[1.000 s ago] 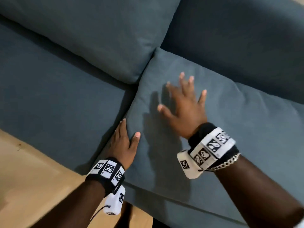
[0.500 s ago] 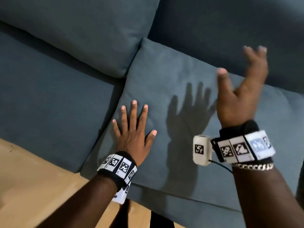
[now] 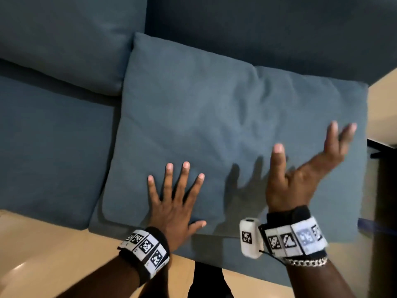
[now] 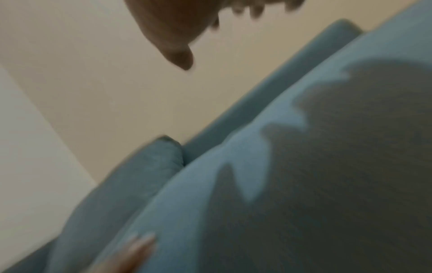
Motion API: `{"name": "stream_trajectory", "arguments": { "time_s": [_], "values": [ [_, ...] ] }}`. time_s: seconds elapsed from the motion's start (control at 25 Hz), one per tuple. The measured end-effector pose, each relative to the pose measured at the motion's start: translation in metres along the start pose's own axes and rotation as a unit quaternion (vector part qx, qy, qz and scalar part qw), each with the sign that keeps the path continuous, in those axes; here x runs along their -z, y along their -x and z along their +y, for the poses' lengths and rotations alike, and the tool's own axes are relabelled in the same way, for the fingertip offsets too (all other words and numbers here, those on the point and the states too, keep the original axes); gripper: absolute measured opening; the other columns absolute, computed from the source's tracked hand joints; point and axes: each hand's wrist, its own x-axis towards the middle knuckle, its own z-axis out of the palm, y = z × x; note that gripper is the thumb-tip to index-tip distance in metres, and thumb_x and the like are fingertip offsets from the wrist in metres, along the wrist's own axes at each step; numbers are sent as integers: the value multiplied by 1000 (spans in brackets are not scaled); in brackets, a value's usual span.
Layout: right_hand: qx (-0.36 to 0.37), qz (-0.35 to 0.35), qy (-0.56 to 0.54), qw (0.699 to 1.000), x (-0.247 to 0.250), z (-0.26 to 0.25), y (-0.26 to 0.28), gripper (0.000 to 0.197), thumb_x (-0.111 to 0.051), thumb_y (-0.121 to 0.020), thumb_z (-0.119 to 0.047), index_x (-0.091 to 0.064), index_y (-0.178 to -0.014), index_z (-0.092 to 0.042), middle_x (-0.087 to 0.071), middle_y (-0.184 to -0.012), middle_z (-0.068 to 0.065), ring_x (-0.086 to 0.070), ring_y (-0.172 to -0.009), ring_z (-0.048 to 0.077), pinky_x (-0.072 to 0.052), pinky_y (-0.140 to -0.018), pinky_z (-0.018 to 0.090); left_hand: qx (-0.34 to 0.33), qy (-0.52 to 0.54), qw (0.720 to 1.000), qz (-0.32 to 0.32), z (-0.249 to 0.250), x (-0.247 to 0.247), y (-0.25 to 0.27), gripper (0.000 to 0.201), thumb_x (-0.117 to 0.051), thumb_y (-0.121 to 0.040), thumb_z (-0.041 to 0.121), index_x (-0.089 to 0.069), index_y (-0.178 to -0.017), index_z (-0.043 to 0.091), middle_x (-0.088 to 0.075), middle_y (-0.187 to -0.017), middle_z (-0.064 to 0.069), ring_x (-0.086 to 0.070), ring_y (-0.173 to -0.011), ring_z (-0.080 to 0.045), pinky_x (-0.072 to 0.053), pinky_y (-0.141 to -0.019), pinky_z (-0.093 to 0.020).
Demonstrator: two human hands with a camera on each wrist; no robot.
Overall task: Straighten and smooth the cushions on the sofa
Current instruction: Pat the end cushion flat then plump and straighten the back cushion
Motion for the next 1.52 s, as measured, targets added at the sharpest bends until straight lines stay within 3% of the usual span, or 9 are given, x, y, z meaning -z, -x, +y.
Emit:
{"name": "stream_trajectory", "arguments": {
  "time_s": [0.16, 0.32, 0.52, 0.6, 0.72, 0.84, 1.16, 1.4, 1.52],
  "values": [
    [18, -275, 219, 936, -23, 56, 101, 93, -27, -95, -78, -7, -166, -23, 5, -174, 6, 5, -161, 29, -9, -123, 69, 13, -21, 998, -62, 13, -6, -4, 159, -81, -28, 84, -7, -162, 39, 6, -171, -14, 6, -152, -52, -3, -107, -85],
    [31, -240, 108, 964, 2, 65, 102, 96, -55, -85, -76, -31, -162, -25, -11, -174, 4, -6, -161, 27, 0, -129, 51, -31, -95, 989, -105, 15, -16, 8, 159, -95, -37, 61, 2, -161, 39, 13, -170, -15, 9, -151, -55, 4, -108, -84],
    [79, -274, 253, 924, 53, 130, 145, 114, -92, -60, -57, -41, -157, -28, -30, -169, 7, -25, -157, 30, -21, -124, 59, -96, -61, 993, 11, 20, -16, 8, 64, -80, -55, 14, -63, -115, 28, -53, -140, -10, -52, -131, -40, -19, -113, -69],
    [90, -268, 256, 924, 59, 136, 141, 75, -84, -76, -36, -59, -146, -24, -48, -158, 7, -43, -148, 31, -35, -117, 56, -99, -38, 993, 44, 25, -3, 8, 31, -81, -66, 17, -59, -86, 27, -59, -98, 2, -57, -96, -25, -35, -92, -48],
    [35, -200, 175, 963, 62, 120, 102, 25, -60, -96, -36, -80, -99, -23, -77, -111, 6, -75, -100, 35, -60, -76, 44, -52, 17, 997, 48, 30, 28, 0, 40, -89, -66, 29, -49, -73, 28, -52, -74, 7, -55, -76, -19, -28, -74, -38],
    [-89, -195, 120, 969, 111, 78, 57, 15, -70, -86, -25, -79, -97, -30, -75, -101, -2, -74, -91, 30, -55, -67, 35, 22, 82, 992, 96, 46, 101, 2, 32, -82, -71, 22, -50, -74, 28, -54, -77, 8, -57, -80, -21, -29, -79, -40],
    [3, 34, 56, 998, 209, -13, -113, 9, -68, -95, -32, -75, -95, -26, -72, -94, -6, -61, -92, 16, -32, -90, 36, 143, 230, 887, 374, 92, 311, -51, 22, -77, -81, 23, -56, -76, 27, -59, -87, 8, -59, -91, -18, -30, -103, -48],
    [7, -173, 82, 981, 170, -20, -156, 18, -60, -100, -39, -73, -95, -27, -75, -95, -5, -67, -103, 23, -33, -97, 39, 207, 73, 970, 104, 79, 304, -86, 34, -38, -103, 49, -65, -100, 29, -71, -111, 4, -64, -111, -27, -26, -113, -52],
    [19, -151, 33, 988, 161, -30, -159, 17, -58, -100, -38, -72, -106, -33, -73, -109, -13, -60, -114, 13, -27, -102, 37, 130, 63, 976, 164, 77, 296, -76, 50, -26, -97, 66, -61, -117, 37, -67, -123, 11, -58, -122, -19, -21, -117, -59]
  ]
}}
